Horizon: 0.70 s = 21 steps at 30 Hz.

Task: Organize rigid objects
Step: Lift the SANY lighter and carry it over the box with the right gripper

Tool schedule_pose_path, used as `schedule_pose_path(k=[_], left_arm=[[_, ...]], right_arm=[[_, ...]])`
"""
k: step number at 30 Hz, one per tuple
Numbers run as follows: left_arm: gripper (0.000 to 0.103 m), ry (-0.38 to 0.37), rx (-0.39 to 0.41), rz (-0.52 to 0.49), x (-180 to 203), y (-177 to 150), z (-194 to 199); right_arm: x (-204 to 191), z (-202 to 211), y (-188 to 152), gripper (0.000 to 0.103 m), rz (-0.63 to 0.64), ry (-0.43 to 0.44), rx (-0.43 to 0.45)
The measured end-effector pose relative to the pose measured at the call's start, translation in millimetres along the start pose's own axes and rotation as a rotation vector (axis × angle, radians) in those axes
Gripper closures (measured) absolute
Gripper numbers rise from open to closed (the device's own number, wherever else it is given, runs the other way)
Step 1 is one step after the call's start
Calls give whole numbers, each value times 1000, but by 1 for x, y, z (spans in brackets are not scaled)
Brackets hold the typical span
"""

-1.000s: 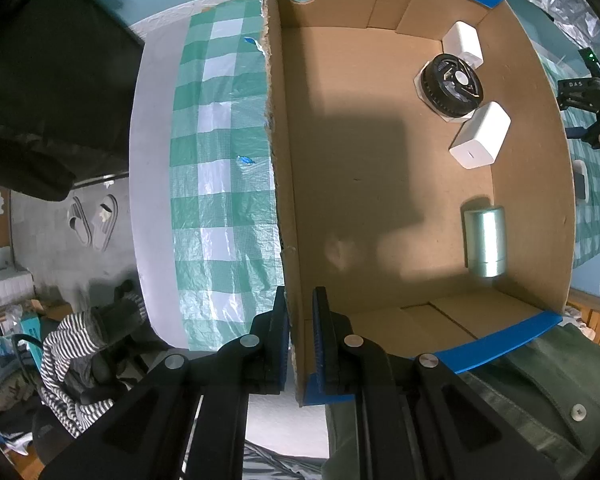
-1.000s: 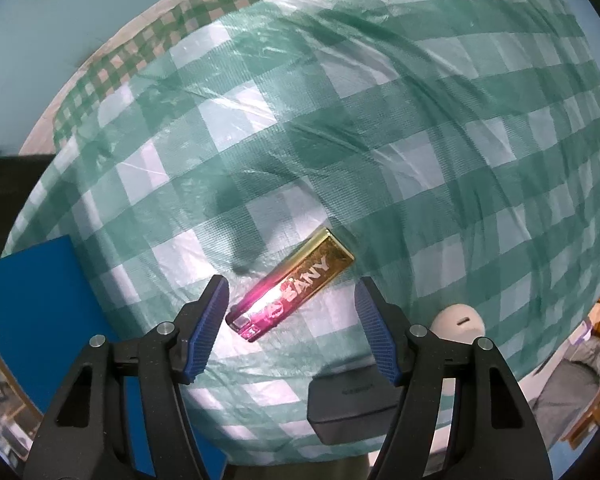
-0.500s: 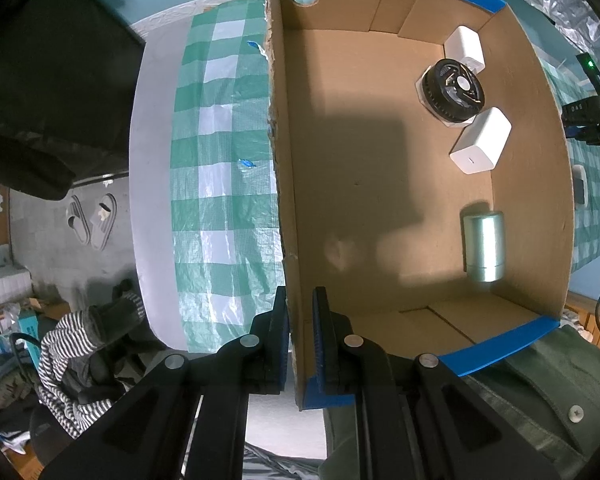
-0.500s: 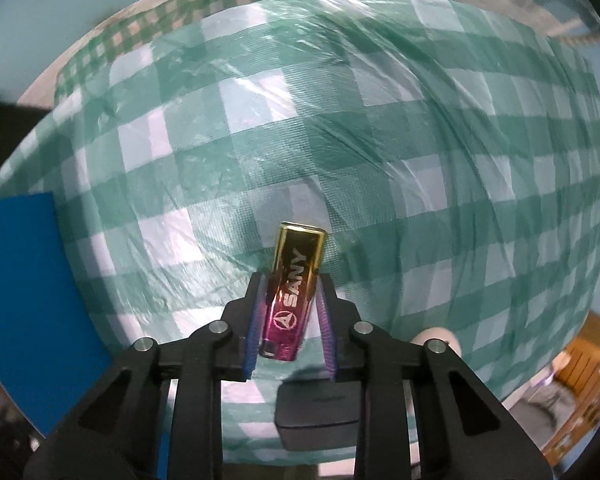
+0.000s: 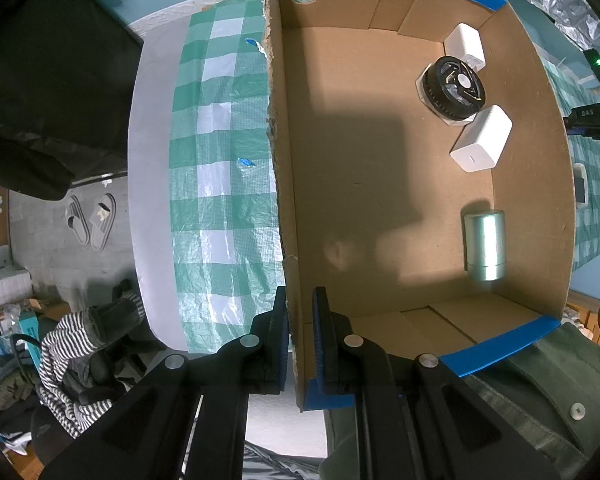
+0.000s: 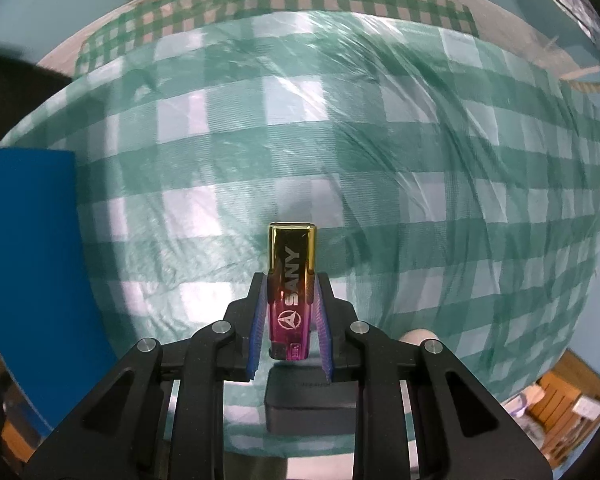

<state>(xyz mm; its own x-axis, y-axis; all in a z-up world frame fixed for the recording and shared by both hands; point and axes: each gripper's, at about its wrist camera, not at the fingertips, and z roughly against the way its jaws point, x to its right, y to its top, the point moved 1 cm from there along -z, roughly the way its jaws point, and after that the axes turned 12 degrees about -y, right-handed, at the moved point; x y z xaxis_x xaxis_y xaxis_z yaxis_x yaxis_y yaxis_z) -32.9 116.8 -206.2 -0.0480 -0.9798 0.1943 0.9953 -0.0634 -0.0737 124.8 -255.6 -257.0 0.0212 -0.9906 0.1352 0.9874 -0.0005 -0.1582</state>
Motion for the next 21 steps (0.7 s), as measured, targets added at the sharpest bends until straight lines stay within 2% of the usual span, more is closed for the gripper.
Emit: schedule_pose_path(k=[13, 21], left_arm=[[92, -3, 3, 1, 0, -1, -1], [92, -8, 2, 7, -1, 0, -1]], right_arm=[[-12, 63, -9, 81, 117, 38, 83], [-43, 106, -19, 81, 206, 77, 155]])
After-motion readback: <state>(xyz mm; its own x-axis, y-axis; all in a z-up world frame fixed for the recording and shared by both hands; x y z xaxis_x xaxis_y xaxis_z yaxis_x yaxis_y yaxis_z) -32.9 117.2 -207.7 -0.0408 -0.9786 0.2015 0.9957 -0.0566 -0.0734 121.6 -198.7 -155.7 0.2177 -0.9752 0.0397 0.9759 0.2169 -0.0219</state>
